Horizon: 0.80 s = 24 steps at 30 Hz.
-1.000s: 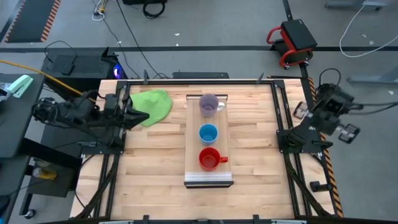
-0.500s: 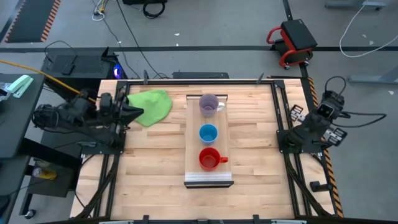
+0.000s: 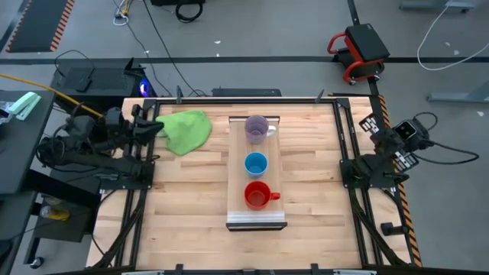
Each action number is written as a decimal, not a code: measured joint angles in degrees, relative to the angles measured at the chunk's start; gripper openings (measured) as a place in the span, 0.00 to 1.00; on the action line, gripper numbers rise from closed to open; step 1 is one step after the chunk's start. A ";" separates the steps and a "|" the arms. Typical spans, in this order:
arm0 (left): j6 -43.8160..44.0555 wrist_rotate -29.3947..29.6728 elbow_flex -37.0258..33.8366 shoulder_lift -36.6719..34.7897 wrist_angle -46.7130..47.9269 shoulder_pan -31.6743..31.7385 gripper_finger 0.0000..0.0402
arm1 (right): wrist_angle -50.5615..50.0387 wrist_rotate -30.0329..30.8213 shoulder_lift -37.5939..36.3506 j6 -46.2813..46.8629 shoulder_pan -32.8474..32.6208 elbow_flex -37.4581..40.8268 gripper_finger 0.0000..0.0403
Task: Stack small to large cups/mugs on shelf
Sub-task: Return to Home Position
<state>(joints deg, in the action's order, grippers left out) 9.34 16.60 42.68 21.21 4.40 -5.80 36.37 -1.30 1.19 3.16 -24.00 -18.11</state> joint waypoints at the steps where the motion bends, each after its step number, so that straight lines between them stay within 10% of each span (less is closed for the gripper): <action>1: -0.03 0.01 0.00 -0.82 0.14 0.30 0.09 | -0.31 0.01 -0.69 0.01 0.34 0.00 0.04; 10: 1.30 -1.65 -0.89 -9.80 1.95 0.82 0.06 | -0.69 -1.55 0.38 -0.80 0.52 -0.90 0.04; 24: 4.78 -0.77 -21.46 -20.30 -10.17 0.82 0.08 | 4.52 0.58 1.30 2.71 0.51 4.89 0.04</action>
<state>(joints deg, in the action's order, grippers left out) 14.12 15.83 21.22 0.91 -5.76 -4.97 40.89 -0.72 2.48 5.87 -23.49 -13.22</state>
